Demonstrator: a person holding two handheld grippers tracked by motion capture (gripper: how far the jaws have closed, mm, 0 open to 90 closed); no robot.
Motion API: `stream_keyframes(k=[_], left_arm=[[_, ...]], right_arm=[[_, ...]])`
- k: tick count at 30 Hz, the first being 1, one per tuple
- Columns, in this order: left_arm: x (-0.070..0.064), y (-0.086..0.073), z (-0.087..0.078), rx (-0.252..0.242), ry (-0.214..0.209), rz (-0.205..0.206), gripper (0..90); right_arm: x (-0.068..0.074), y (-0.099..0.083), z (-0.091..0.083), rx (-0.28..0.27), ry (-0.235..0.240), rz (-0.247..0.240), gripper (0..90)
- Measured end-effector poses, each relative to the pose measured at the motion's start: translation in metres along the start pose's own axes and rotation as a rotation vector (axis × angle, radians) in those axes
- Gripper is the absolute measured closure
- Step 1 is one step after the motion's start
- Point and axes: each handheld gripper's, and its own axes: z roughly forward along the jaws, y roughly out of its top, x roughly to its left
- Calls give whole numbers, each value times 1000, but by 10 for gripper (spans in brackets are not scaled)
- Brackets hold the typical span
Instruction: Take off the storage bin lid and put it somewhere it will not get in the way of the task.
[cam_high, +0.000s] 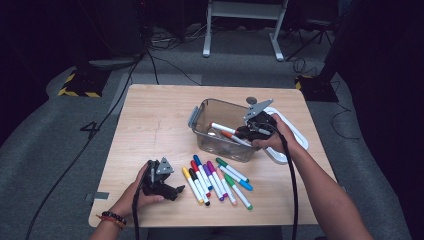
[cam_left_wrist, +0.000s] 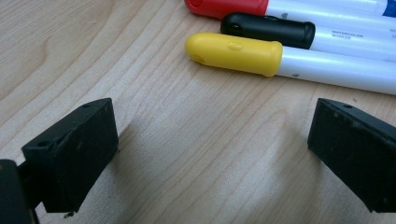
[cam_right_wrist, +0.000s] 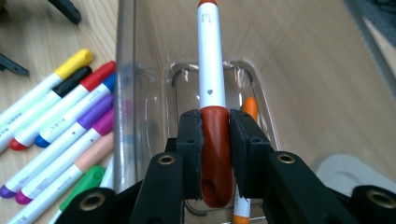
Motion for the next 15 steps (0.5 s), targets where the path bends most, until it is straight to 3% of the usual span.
stream_keyframes(k=[5, 10, 15], left_arm=[[0, 0, 0, 0, 0, 1, 20], [0, 0, 0, 0, 0, 1, 20], [0, 0, 0, 0, -1, 1, 20]], right_arm=[[-4, 1, 9, 39, 15, 10, 751], [-8, 0, 17, 122, 23, -4, 750], [-7, 0, 21, 145, 48, -2, 749]])
